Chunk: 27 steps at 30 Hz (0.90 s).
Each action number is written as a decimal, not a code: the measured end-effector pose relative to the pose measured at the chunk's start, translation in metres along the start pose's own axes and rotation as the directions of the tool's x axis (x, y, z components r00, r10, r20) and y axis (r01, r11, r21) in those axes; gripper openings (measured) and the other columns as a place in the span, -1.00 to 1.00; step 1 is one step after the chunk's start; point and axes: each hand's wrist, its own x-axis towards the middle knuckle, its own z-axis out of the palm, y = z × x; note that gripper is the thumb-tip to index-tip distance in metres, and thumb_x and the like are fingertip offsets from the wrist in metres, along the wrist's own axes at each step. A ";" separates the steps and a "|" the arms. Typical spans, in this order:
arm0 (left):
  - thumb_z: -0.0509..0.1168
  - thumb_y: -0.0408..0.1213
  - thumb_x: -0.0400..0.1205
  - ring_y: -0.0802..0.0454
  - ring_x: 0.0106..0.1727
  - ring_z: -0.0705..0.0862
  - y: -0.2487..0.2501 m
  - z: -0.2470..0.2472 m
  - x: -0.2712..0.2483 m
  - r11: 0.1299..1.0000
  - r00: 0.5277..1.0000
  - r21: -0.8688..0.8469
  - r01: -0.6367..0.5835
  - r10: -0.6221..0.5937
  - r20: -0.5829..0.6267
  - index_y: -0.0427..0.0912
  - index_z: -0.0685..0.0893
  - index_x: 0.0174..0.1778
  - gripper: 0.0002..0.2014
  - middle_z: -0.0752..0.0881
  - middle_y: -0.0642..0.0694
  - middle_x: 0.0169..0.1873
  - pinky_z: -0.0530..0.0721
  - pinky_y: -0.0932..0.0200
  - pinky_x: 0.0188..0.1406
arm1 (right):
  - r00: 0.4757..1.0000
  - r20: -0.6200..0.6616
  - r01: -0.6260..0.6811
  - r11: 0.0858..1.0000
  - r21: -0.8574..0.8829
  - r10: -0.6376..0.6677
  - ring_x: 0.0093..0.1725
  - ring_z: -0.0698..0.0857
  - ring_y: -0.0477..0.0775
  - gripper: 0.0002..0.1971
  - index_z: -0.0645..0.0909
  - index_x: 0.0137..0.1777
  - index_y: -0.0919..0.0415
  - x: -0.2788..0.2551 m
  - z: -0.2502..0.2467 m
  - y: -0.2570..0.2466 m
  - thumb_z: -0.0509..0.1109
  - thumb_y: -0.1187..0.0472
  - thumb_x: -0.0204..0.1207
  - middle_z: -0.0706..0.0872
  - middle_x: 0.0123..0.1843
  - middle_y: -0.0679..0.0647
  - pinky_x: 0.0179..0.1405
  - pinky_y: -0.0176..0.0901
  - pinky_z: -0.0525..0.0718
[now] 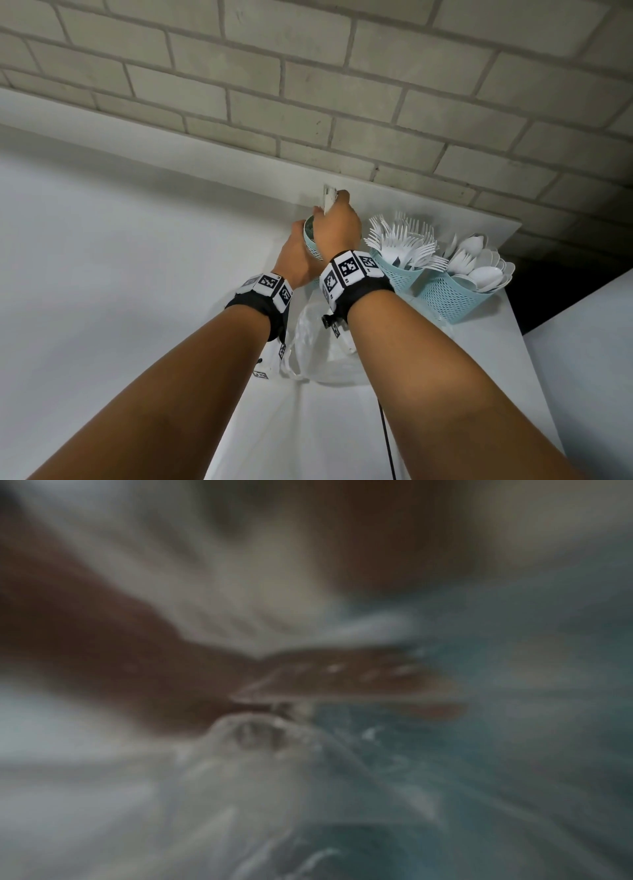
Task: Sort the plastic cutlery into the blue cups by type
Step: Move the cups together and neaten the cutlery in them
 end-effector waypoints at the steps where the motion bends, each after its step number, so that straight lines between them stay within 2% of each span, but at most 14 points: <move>1: 0.50 -0.28 0.44 -0.16 0.13 0.63 0.002 -0.001 0.000 1.000 1.000 0.010 0.009 -0.009 0.005 -0.34 0.17 0.51 -0.18 0.60 -0.28 0.22 0.47 0.20 -0.02 | 1.000 0.017 0.000 1.000 0.031 -0.001 0.20 0.65 0.36 -0.56 0.39 0.37 0.29 0.000 -0.001 0.000 0.33 0.09 0.58 0.71 0.16 0.31 0.10 0.08 0.60; 3: 0.50 -0.28 0.44 -0.19 0.10 0.66 0.002 -0.002 0.000 0.999 1.000 0.032 0.023 -0.024 0.014 -0.35 0.19 0.46 -0.22 0.64 -0.29 0.15 0.47 0.19 -0.08 | 0.998 0.063 -0.010 0.998 0.056 0.006 0.31 0.55 0.36 -0.33 0.27 0.50 0.26 0.001 -0.003 0.001 0.40 -0.04 0.51 0.64 0.28 0.31 0.24 0.12 0.56; 5: 0.52 -0.27 0.42 -0.24 0.14 0.66 0.006 -0.004 -0.001 0.998 0.999 0.064 0.017 -0.018 0.027 -0.35 0.19 0.46 -0.19 0.64 -0.29 0.17 0.49 0.18 -0.07 | 0.989 0.142 -0.052 0.994 0.094 0.038 0.52 0.33 0.36 -0.05 0.03 0.62 0.24 0.000 -0.007 0.000 0.48 -0.12 0.40 0.39 0.52 0.31 0.45 0.22 0.40; 7: 0.58 -0.26 0.36 -0.21 0.21 0.64 0.009 -0.006 -0.003 0.996 0.999 0.081 0.033 -0.036 0.037 -0.34 0.17 0.49 -0.10 0.61 -0.26 0.24 0.53 0.17 0.03 | 0.981 0.189 -0.083 0.975 0.204 0.044 0.62 0.15 0.32 0.06 -0.10 0.66 0.23 -0.004 -0.018 -0.002 0.50 -0.13 0.38 0.17 0.63 0.30 0.55 0.27 0.25; 9: 0.63 -0.25 0.28 -0.19 0.25 0.63 0.012 -0.008 -0.004 0.995 0.997 0.078 0.056 -0.060 0.050 -0.30 0.18 0.49 -0.04 0.59 -0.22 0.27 0.56 0.14 0.10 | 0.981 0.193 -0.027 0.973 0.227 -0.017 0.64 0.13 0.27 -0.02 -0.05 0.65 0.24 -0.011 -0.031 -0.003 0.45 -0.13 0.43 0.13 0.65 0.25 0.58 0.23 0.22; 11: 0.65 -0.22 0.25 -0.16 0.24 0.62 0.013 -0.008 -0.005 0.993 0.995 0.091 0.077 -0.082 0.054 -0.29 0.20 0.49 -0.01 0.58 -0.17 0.25 0.59 0.10 0.14 | 0.980 0.177 0.052 0.973 0.226 -0.094 0.56 0.32 0.20 -0.22 0.18 0.60 0.22 -0.023 -0.046 -0.002 0.40 -0.10 0.50 0.31 0.59 0.19 0.52 0.10 0.35; 13: 0.65 -0.14 0.23 -0.13 0.24 0.62 0.014 -0.007 -0.009 0.991 0.993 0.098 0.095 -0.101 0.054 -0.28 0.23 0.47 -0.02 0.57 -0.09 0.21 0.61 0.06 0.18 | 0.973 0.167 0.107 0.956 0.275 -0.157 0.28 0.61 0.07 -0.56 0.48 0.40 0.19 -0.040 -0.061 0.000 0.36 0.04 0.57 0.62 0.33 0.12 0.32 -0.08 0.57; 14: 0.64 -0.10 0.24 -0.14 0.24 0.62 0.014 -0.007 -0.010 0.987 0.991 0.107 0.115 -0.122 0.056 -0.29 0.24 0.45 -0.04 0.58 -0.10 0.22 0.61 0.05 0.17 | 0.968 0.172 0.129 0.950 0.283 -0.183 0.11 0.67 0.02 -0.71 0.58 0.26 0.19 -0.049 -0.068 0.002 0.33 0.12 0.59 0.71 0.17 0.10 0.22 -0.09 0.64; 15: 0.62 -0.09 0.28 -0.17 0.23 0.62 0.016 -0.007 -0.013 0.979 0.985 0.133 0.153 -0.162 0.058 -0.32 0.26 0.43 -0.08 0.58 -0.15 0.21 0.60 0.06 0.13 | 0.964 0.181 0.143 0.953 0.266 -0.195 0.00 0.69 0.00 -0.81 0.64 0.13 0.19 -0.056 -0.074 0.006 0.30 0.18 0.60 0.74 0.04 0.08 0.14 -0.06 0.69; 17: 0.53 -0.02 0.40 -0.22 0.18 0.63 0.023 -0.009 -0.021 0.943 0.961 0.221 0.250 -0.269 0.062 -0.42 0.32 0.38 -0.19 0.61 -0.26 0.17 0.57 0.09 -0.02 | 0.961 0.208 0.143 0.970 0.196 -0.184 -0.09 0.70 -0.01 -0.86 0.68 -0.02 0.19 -0.067 -0.081 0.017 0.28 0.23 0.60 0.74 -0.10 0.04 0.01 -0.12 0.70; 20: 0.34 0.08 0.55 -0.22 0.04 0.69 0.035 -0.015 -0.036 0.871 0.906 0.404 0.279 -0.378 0.190 -0.41 0.53 0.26 -0.40 0.68 -0.33 0.02 0.63 0.07 -0.11 | 0.980 0.191 0.023 0.986 0.165 -0.054 -0.08 0.72 0.12 -0.83 0.68 -0.13 0.32 -0.074 -0.084 0.038 0.26 0.31 0.56 0.77 -0.13 0.13 0.01 -0.08 0.66; 23: 0.32 0.07 0.57 0.03 -0.35 0.56 0.042 -0.016 -0.042 0.863 0.829 0.399 0.309 -0.450 0.331 -0.23 0.56 0.04 -0.61 0.61 -0.08 -0.29 0.54 0.26 -0.35 | 0.969 0.182 -0.213 0.932 0.293 0.165 -0.04 0.69 0.23 -0.83 0.66 -0.12 0.43 -0.076 -0.083 0.060 0.25 0.37 0.51 0.76 -0.07 0.26 0.00 -0.01 0.63; 25: 0.33 0.08 0.56 0.07 -0.37 0.54 0.049 -0.011 -0.043 0.885 0.824 0.375 0.276 -0.419 0.382 -0.23 0.59 -0.05 -0.61 0.61 -0.05 -0.31 0.59 0.27 -0.27 | 0.930 0.208 -0.366 0.829 0.422 0.304 -0.10 0.67 0.24 -0.82 0.62 -0.16 0.36 -0.079 -0.080 0.070 0.19 0.35 0.52 0.73 -0.09 0.29 -0.06 0.01 0.62; 27: 0.32 0.00 0.59 0.05 -0.20 0.62 0.064 -0.004 -0.050 0.901 0.781 0.365 0.235 -0.398 0.482 -0.25 0.60 0.02 -0.65 0.65 -0.08 -0.15 0.66 0.23 -0.07 | 0.883 0.232 -0.467 0.705 0.534 0.409 -0.26 0.54 0.10 -0.82 0.51 -0.24 0.21 -0.082 -0.078 0.079 0.13 0.35 0.54 0.59 -0.22 0.19 -0.27 -0.11 0.47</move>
